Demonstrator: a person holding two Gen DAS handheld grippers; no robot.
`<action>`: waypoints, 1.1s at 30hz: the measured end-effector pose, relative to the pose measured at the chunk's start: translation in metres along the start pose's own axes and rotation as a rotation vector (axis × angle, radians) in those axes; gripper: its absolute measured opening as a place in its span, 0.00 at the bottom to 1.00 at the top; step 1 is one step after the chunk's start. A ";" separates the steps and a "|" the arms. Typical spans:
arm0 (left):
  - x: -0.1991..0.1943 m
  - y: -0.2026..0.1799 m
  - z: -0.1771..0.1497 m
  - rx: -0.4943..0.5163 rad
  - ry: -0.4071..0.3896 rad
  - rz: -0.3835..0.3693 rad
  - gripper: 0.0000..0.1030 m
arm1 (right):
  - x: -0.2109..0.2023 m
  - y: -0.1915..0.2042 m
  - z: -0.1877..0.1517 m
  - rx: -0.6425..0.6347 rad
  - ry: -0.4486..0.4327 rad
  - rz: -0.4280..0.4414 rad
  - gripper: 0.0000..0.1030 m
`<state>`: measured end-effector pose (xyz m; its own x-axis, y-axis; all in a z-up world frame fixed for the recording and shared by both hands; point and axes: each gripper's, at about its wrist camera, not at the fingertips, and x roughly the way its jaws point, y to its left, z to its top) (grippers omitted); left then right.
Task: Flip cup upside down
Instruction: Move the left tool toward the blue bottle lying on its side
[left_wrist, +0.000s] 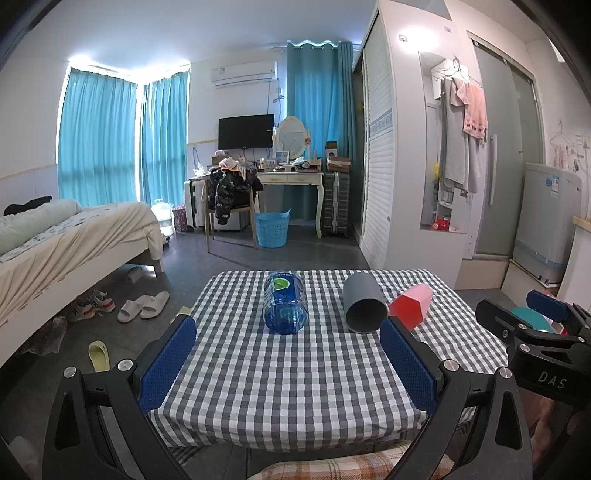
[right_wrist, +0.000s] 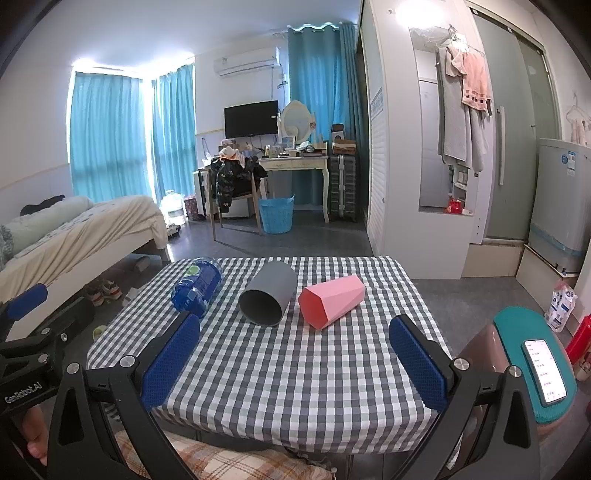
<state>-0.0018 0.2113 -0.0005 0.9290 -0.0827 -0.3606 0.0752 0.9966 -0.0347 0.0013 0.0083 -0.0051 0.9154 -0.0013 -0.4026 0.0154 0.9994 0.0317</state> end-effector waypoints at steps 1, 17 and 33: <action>0.000 0.000 0.000 0.001 0.000 0.000 1.00 | 0.000 0.001 -0.001 0.000 0.001 0.000 1.00; 0.000 0.000 0.000 -0.001 0.001 -0.001 1.00 | 0.001 0.003 -0.003 0.001 0.005 0.003 1.00; 0.001 0.000 -0.002 -0.001 0.005 -0.002 1.00 | 0.002 0.001 -0.003 0.002 0.008 0.004 1.00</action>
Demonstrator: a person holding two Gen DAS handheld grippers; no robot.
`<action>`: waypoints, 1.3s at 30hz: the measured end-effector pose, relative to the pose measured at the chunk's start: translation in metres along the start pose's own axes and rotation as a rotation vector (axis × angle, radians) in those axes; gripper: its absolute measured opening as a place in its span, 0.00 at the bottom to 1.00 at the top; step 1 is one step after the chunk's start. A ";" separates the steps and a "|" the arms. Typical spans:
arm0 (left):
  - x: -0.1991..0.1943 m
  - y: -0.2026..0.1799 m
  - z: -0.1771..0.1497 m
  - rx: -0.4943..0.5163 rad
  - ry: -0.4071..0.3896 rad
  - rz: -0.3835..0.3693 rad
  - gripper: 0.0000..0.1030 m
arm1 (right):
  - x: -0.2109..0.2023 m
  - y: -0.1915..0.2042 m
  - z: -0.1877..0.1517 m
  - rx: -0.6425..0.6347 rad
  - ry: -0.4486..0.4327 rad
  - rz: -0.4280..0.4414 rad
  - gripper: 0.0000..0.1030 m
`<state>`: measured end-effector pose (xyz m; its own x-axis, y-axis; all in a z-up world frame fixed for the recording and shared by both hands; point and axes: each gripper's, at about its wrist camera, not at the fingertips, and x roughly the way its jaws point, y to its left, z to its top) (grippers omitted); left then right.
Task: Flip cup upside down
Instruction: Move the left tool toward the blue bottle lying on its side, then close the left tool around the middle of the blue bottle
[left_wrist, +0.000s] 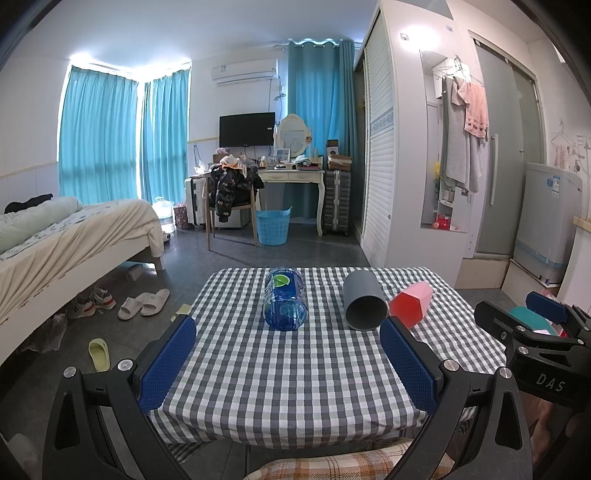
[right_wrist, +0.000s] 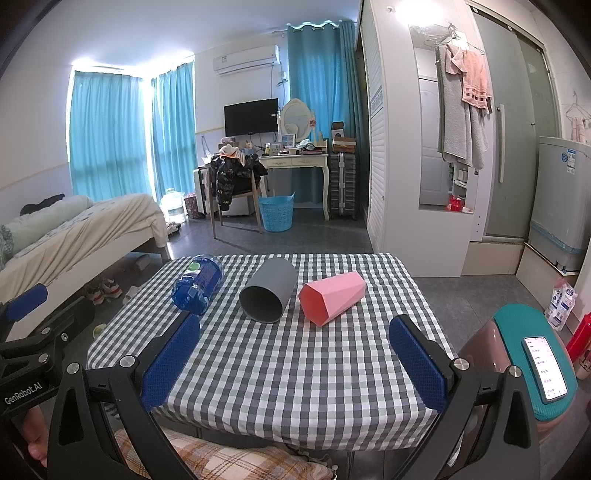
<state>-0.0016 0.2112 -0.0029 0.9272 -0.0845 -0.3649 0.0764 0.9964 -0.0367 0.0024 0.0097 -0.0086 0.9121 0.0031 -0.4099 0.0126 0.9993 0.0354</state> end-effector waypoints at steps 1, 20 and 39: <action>0.000 0.000 0.000 0.000 0.001 -0.001 1.00 | 0.000 0.000 0.000 0.000 0.001 0.000 1.00; 0.068 0.004 0.024 0.010 0.092 0.021 1.00 | 0.040 -0.018 0.016 0.019 0.049 -0.005 1.00; 0.247 0.005 0.010 -0.012 0.346 0.015 0.97 | 0.160 -0.050 0.024 0.062 0.162 -0.025 1.00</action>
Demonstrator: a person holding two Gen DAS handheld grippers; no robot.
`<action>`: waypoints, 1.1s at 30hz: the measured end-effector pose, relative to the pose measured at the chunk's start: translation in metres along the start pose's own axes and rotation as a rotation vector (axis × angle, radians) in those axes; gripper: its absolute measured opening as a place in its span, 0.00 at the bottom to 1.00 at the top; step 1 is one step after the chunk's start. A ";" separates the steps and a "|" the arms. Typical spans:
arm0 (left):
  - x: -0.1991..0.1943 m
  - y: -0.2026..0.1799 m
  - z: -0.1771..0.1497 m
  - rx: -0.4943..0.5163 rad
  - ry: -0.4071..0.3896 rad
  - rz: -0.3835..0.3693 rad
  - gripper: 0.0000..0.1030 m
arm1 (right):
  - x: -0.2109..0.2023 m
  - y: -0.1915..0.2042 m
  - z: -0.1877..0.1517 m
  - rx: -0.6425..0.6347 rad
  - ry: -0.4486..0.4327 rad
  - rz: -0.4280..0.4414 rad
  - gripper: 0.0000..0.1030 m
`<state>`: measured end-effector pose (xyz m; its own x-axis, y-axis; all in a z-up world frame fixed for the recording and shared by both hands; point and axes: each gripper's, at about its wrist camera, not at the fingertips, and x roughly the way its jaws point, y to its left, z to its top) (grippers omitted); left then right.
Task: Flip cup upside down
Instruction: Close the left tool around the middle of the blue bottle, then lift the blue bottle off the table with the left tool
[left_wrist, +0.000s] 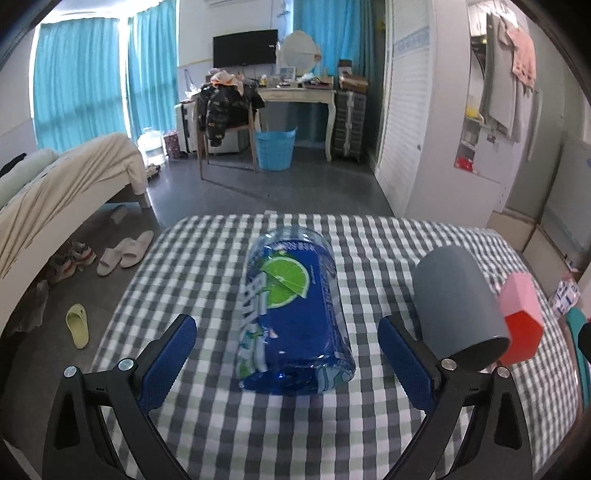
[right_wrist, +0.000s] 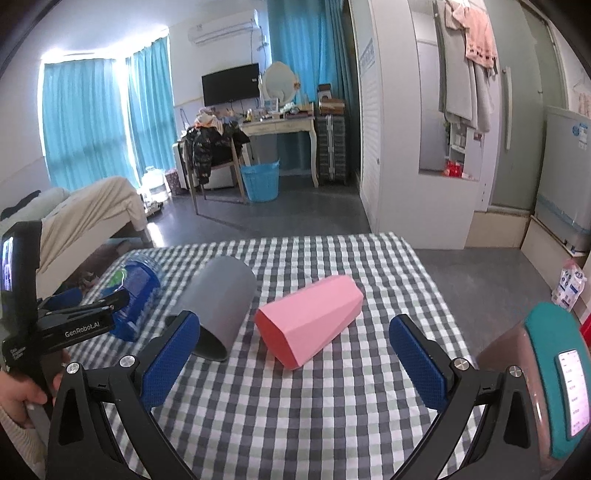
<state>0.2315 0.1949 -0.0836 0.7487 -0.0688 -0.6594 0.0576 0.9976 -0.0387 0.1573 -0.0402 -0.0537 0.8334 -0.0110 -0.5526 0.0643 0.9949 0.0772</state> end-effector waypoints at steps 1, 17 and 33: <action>0.004 -0.001 0.000 0.001 0.008 -0.002 0.95 | 0.006 -0.002 0.000 0.003 0.010 0.001 1.00; -0.024 -0.003 -0.028 -0.011 0.075 -0.052 0.69 | -0.003 -0.005 0.000 0.012 0.006 0.001 1.00; -0.100 -0.062 -0.096 0.037 0.115 -0.166 0.69 | -0.075 0.007 -0.021 -0.013 -0.035 0.042 1.00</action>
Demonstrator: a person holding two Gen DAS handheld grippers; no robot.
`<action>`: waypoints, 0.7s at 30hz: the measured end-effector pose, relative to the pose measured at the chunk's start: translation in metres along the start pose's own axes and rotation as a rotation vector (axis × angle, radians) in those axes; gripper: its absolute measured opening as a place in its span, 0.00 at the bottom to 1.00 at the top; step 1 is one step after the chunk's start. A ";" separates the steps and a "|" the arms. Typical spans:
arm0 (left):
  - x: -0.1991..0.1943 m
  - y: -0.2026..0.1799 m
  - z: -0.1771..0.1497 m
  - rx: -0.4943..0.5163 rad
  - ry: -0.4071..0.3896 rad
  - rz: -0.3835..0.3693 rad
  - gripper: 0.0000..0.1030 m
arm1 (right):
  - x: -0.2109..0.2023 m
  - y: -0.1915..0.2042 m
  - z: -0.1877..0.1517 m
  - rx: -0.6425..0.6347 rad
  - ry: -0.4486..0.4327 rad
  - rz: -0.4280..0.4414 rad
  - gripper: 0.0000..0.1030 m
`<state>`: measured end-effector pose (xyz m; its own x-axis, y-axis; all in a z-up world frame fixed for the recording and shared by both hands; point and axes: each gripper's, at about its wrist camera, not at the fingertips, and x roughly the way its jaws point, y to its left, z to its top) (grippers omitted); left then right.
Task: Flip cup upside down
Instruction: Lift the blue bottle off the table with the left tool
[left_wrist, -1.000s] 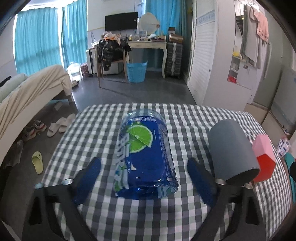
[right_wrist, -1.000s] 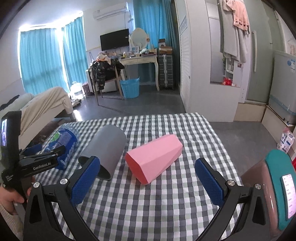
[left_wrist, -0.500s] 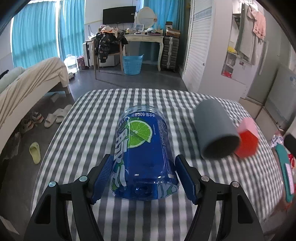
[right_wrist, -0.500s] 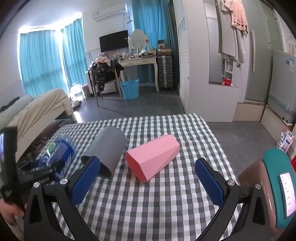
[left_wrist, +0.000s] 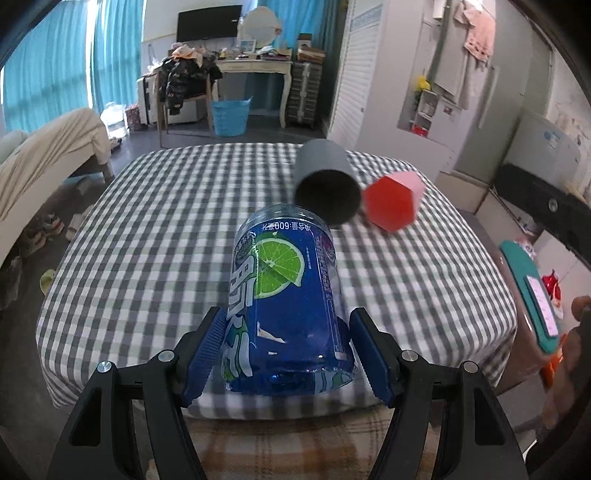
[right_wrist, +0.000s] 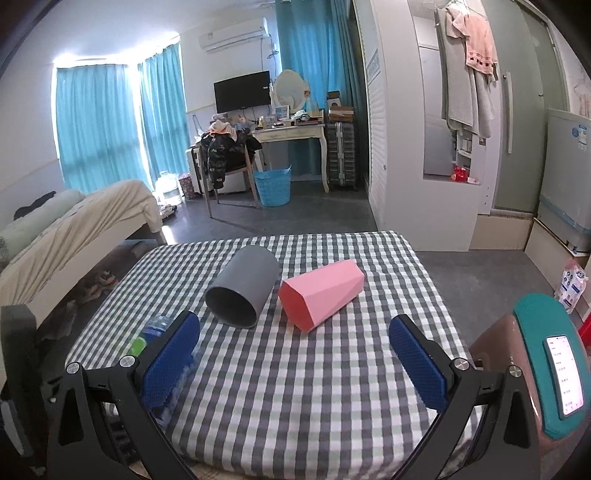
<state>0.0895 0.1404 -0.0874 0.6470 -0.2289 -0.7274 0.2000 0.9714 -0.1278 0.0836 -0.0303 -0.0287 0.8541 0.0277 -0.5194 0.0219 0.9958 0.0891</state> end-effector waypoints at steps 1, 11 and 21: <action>-0.001 -0.004 0.000 0.010 -0.003 0.002 0.69 | -0.003 -0.001 -0.001 0.000 -0.001 -0.002 1.00; -0.001 -0.021 -0.006 0.084 -0.005 0.031 0.78 | -0.012 -0.018 -0.005 0.027 0.012 -0.037 1.00; -0.051 0.009 0.020 0.031 -0.141 -0.055 0.79 | -0.024 -0.004 0.018 0.006 0.013 -0.020 1.00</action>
<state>0.0728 0.1598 -0.0383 0.7308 -0.2906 -0.6176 0.2597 0.9552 -0.1422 0.0721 -0.0368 -0.0017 0.8466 0.0087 -0.5321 0.0421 0.9956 0.0832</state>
